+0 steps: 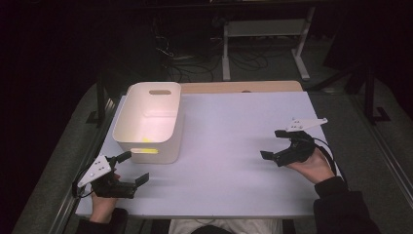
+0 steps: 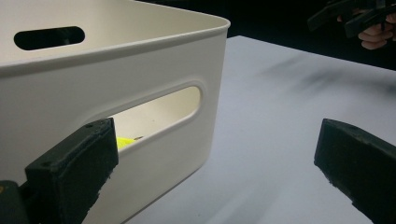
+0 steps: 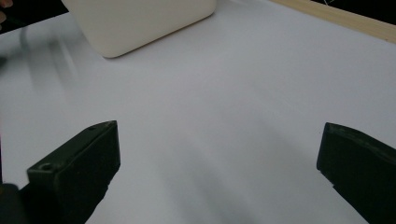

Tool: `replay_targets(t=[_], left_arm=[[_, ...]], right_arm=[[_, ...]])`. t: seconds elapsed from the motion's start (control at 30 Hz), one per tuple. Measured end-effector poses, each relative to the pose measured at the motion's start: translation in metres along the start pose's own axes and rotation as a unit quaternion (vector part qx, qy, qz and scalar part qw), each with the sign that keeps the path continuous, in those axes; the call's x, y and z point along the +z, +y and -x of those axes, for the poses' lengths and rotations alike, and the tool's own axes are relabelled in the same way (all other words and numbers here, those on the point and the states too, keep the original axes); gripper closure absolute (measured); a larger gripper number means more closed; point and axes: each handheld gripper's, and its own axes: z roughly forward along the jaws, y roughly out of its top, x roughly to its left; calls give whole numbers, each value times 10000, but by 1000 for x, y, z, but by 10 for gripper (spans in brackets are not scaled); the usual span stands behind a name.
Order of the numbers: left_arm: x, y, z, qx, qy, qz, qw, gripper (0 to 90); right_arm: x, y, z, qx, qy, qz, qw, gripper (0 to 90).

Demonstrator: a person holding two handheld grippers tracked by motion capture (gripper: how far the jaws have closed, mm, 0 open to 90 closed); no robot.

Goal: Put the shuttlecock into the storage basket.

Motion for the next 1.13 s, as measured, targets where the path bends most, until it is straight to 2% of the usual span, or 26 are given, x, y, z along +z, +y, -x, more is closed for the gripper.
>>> replay_targets(t=[0.67,1.13], left_arm=[[0,0,0,1,-5,-6,10000,0],[0,0,1,-15,-24,10,10000,0]], right_arm=[[-20,-49,2,239,-267,153,9992,0],[-26,-66,-1,304,-372,142,9987,0]])
